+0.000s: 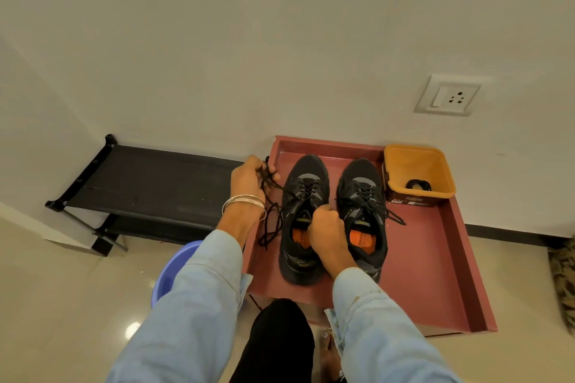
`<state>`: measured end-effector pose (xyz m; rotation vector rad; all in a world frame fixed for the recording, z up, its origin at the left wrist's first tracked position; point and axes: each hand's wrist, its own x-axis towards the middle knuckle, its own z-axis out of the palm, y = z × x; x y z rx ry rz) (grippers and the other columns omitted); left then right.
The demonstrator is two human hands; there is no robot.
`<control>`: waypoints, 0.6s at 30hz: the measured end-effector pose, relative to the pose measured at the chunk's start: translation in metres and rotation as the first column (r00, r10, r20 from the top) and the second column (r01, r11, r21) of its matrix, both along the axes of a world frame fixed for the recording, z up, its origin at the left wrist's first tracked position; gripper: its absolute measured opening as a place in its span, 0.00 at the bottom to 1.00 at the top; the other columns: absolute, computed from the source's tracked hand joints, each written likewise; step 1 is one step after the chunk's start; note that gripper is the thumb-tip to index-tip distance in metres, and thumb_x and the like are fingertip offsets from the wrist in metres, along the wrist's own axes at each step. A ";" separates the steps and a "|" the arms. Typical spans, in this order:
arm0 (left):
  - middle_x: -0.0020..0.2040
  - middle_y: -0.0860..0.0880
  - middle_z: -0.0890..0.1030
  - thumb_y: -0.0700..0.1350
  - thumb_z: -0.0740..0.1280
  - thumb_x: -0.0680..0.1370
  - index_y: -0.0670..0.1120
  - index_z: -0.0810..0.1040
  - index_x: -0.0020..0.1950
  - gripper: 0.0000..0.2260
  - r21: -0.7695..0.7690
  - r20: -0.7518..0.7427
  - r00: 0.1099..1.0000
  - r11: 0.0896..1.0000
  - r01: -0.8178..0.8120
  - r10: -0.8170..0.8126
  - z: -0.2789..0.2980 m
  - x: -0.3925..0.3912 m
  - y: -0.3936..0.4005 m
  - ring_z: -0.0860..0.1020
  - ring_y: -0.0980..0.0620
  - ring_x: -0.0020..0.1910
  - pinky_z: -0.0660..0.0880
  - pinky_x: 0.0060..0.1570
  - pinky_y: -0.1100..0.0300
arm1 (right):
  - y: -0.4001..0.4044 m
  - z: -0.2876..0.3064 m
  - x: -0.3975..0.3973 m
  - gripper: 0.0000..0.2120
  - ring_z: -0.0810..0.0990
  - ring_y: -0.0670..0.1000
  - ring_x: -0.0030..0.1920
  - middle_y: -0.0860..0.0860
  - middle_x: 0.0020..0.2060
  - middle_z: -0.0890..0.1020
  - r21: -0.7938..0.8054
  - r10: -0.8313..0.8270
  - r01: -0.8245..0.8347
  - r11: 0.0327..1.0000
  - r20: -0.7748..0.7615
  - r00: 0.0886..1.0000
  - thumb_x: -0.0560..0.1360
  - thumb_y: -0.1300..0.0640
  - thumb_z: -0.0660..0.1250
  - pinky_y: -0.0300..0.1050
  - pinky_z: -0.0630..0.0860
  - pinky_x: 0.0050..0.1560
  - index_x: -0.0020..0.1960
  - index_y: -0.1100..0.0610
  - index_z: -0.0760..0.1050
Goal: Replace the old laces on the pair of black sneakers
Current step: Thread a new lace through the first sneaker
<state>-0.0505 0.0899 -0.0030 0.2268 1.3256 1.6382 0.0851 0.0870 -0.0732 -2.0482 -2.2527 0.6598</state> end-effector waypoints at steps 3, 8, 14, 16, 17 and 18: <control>0.26 0.45 0.74 0.42 0.62 0.76 0.41 0.72 0.34 0.11 -0.209 -0.229 0.965 0.975 0.079 -0.128 -0.023 0.002 -0.005 0.70 0.50 0.21 0.72 0.26 0.59 | 0.001 -0.001 0.001 0.18 0.79 0.60 0.56 0.63 0.57 0.78 -0.014 -0.008 0.007 1.000 -0.014 1.000 0.79 0.63 0.58 0.46 0.77 0.49 0.66 0.70 0.64; 0.44 0.45 0.83 0.49 0.67 0.76 0.50 0.80 0.50 0.06 -0.544 -0.662 0.571 0.835 0.082 -0.487 -0.070 0.004 -0.005 0.81 0.44 0.44 0.79 0.51 0.49 | 0.002 -0.003 0.001 0.20 0.79 0.61 0.57 0.64 0.58 0.77 -0.024 -0.025 0.025 0.999 -0.023 0.999 0.79 0.63 0.58 0.47 0.76 0.50 0.68 0.71 0.62; 0.58 0.46 0.78 0.48 0.68 0.76 0.52 0.83 0.55 0.09 -0.635 -0.741 0.204 0.766 0.099 -0.640 -0.077 0.007 0.002 0.78 0.43 0.55 0.75 0.58 0.49 | 0.002 -0.004 0.001 0.20 0.79 0.61 0.57 0.63 0.58 0.77 -0.024 -0.043 0.042 0.999 -0.051 0.998 0.79 0.63 0.59 0.46 0.76 0.50 0.68 0.70 0.62; 0.59 0.46 0.73 0.50 0.67 0.76 0.51 0.83 0.52 0.08 -0.678 -0.731 0.087 0.735 0.014 -0.676 -0.073 0.006 0.003 0.73 0.43 0.58 0.71 0.58 0.46 | 0.001 -0.003 0.001 0.20 0.78 0.61 0.57 0.64 0.58 0.77 -0.025 -0.050 0.049 0.998 -0.059 0.997 0.79 0.63 0.59 0.47 0.76 0.51 0.68 0.70 0.61; 0.60 0.46 0.71 0.50 0.66 0.77 0.50 0.82 0.53 0.09 -0.692 -0.722 0.048 0.722 -0.010 -0.691 -0.071 0.005 0.004 0.71 0.43 0.60 0.68 0.59 0.45 | 0.001 -0.003 0.001 0.20 0.78 0.62 0.57 0.64 0.58 0.77 -0.023 -0.053 0.052 0.998 -0.061 0.997 0.79 0.63 0.59 0.48 0.76 0.51 0.68 0.71 0.62; 0.60 0.47 0.70 0.49 0.64 0.77 0.48 0.81 0.53 0.09 -0.689 -0.724 0.031 0.725 -0.005 -0.689 -0.068 0.004 0.006 0.70 0.44 0.61 0.65 0.60 0.44 | 0.000 -0.003 0.001 0.20 0.78 0.62 0.57 0.64 0.58 0.77 -0.022 -0.056 0.055 0.998 -0.062 0.997 0.79 0.63 0.59 0.48 0.76 0.50 0.68 0.71 0.62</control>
